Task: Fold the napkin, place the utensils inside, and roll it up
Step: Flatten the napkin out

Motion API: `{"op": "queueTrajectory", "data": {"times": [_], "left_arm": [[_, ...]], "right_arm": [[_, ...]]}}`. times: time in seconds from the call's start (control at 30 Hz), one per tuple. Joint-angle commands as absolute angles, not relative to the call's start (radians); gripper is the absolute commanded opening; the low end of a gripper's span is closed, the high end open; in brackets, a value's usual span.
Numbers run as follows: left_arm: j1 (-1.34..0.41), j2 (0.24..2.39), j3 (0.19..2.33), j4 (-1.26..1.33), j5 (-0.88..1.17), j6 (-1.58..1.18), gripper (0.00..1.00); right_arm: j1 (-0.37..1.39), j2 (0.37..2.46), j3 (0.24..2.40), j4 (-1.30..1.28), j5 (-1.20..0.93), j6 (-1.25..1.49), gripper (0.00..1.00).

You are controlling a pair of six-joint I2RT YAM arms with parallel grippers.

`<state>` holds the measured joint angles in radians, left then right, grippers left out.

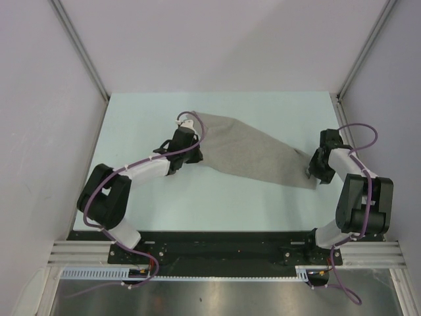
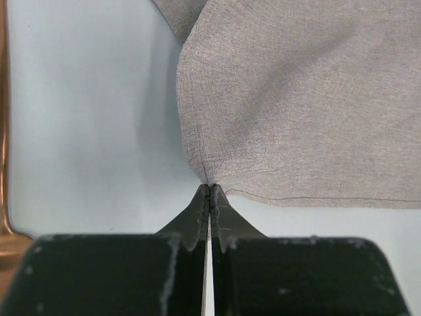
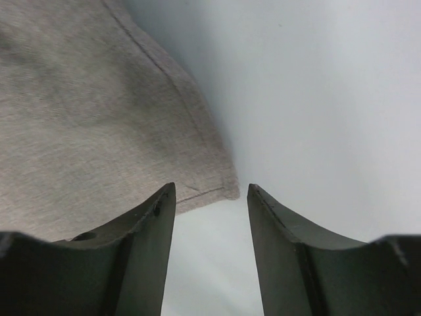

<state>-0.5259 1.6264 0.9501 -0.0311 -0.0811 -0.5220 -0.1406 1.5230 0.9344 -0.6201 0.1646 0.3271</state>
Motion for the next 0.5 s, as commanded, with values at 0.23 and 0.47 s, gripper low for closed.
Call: {"op": "queueTrajectory", "data": {"times": [0.23,0.47], "left_arm": [[-0.514,1.568,0.934,0.049,-0.031,-0.531,0.0],[-0.512,1.557,0.93,0.041,-0.046,-0.525,0.0]], "right_arm": [[-0.173,1.486,0.856,-0.629,0.144,0.377,0.43],[-0.206,1.528,0.841,-0.565,0.114,0.365,0.37]]}}
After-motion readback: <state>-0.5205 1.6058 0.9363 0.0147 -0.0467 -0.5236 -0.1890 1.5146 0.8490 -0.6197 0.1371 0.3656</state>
